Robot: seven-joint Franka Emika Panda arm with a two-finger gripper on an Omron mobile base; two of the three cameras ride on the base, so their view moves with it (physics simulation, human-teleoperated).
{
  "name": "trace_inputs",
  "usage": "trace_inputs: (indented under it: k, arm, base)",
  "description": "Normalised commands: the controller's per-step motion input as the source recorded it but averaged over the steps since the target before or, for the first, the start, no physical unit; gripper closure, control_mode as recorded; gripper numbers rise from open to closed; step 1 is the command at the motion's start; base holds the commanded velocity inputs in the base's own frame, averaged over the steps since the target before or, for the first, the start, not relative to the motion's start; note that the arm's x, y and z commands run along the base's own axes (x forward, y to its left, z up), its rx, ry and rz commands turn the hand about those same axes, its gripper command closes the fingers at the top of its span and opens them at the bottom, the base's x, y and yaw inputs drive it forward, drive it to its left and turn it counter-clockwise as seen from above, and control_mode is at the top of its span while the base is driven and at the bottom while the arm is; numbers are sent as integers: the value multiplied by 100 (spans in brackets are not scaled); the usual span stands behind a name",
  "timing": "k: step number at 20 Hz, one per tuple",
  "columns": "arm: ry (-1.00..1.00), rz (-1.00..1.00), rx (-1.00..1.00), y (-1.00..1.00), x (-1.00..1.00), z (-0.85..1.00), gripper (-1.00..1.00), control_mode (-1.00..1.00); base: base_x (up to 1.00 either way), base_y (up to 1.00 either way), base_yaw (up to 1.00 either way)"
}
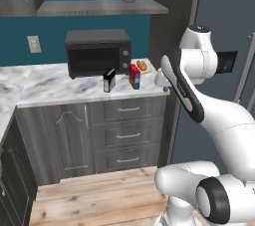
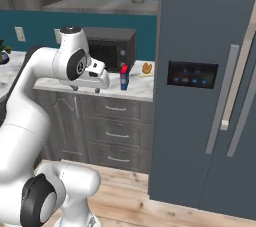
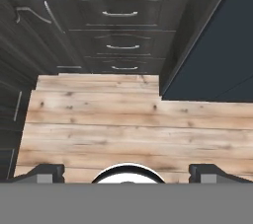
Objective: Pick the boxed food and cereal from the counter and place them in the cabinets closest to them.
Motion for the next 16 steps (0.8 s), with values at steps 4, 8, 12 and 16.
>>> trace_inputs:
  k: [4, 8, 12, 16]
  arm:
    - [0, 0, 0, 0, 0, 0, -100, 100]
    - [0, 0, 0, 0, 0, 0, -100, 100]
    - [0, 0, 0, 0, 0, 0, -100, 100]
    - [0, 0, 0, 0, 0, 0, -100, 100]
  base:
    - [12, 0, 0]
    - [31, -3, 0]
    - [42, -5, 0]
    - [47, -5, 0]
